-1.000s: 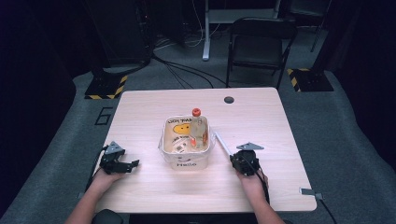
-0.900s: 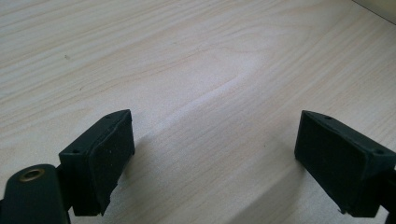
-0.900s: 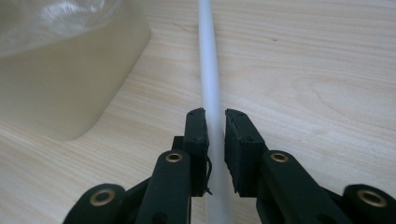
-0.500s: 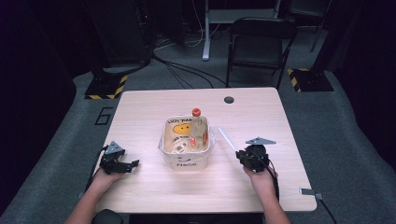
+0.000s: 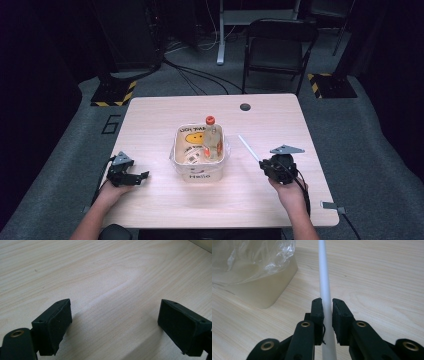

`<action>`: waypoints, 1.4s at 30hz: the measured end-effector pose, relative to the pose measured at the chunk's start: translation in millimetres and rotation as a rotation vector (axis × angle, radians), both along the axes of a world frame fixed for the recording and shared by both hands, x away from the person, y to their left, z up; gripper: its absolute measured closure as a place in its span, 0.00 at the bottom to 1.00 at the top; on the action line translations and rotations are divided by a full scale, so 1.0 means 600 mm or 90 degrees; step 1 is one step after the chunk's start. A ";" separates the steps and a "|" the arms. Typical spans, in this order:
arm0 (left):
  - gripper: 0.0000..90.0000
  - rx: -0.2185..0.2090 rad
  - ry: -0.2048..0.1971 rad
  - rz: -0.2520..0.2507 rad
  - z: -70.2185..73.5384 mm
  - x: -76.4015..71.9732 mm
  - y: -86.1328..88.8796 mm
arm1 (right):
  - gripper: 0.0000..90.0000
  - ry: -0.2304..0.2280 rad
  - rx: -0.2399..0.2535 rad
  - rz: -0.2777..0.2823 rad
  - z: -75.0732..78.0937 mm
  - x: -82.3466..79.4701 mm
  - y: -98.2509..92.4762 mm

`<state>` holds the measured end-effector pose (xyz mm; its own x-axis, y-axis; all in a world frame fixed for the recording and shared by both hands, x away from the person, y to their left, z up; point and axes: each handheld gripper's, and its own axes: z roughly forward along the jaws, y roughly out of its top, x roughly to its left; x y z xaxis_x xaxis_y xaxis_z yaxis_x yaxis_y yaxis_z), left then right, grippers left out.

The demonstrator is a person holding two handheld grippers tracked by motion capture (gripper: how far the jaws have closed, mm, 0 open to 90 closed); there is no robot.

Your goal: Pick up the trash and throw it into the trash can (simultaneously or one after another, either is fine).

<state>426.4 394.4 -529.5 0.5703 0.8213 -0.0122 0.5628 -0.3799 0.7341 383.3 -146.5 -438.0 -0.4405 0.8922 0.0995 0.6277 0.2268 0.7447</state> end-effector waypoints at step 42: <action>0.13 0.001 0.001 -0.002 0.000 0.000 0.000 | 0.88 -0.032 0.021 0.147 0.134 -0.080 0.037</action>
<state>426.4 394.6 -529.4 0.5724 0.8199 -0.0119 0.5628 -0.3823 0.7329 335.6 -124.5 -357.5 -0.6372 0.7642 0.0998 0.5237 0.3344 0.7835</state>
